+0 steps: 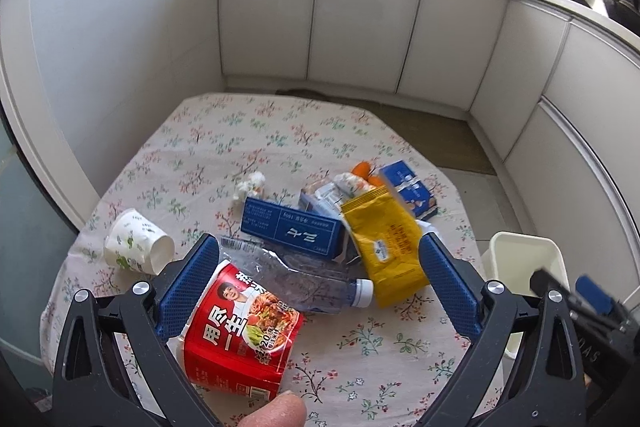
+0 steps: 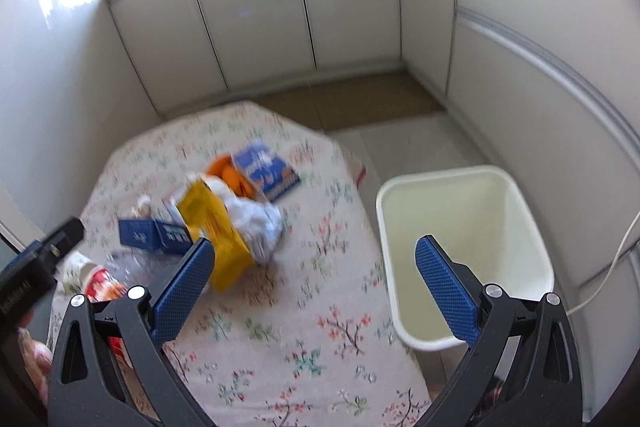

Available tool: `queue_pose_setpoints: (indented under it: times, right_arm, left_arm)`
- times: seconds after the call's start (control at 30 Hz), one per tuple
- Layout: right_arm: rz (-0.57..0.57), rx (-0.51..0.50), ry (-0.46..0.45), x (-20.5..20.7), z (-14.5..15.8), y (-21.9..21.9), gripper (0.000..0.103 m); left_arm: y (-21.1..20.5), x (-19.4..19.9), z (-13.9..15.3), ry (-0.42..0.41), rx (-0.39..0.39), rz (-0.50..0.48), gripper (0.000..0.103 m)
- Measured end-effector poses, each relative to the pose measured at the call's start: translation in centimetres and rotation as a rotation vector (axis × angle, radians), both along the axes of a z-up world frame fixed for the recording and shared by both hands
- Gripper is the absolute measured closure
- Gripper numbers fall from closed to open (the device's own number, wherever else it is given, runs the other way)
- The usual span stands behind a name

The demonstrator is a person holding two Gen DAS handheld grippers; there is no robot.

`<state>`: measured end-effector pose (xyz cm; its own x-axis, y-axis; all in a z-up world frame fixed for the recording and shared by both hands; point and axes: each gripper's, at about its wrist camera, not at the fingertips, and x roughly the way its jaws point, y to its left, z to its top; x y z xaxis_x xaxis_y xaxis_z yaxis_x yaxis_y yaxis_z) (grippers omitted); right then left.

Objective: Collect trash
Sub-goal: 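Grasp the crumpled white plastic bag with the right gripper while the left gripper reaches the yellow packet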

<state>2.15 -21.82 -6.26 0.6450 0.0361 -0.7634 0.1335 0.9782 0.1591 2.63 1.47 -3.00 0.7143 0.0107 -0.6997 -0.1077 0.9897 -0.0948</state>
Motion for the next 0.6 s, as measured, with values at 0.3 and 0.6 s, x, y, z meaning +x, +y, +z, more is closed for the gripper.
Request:
queue_pose_setpoints:
  times: [0.3,0.6]
  right_arm:
    - [0.015,0.026,0.079,1.4,-2.3,-1.3,0.006]
    - [-0.028,0.185,0.091,3.4,-2.4,-5.1,0.006]
  left_arm:
    - [1.3,3.6,-2.5,0.124,-0.106,-0.014,0.007]
    - [-3.2,7.8,-4.7,0.328,-0.057,-0.06,0.007]
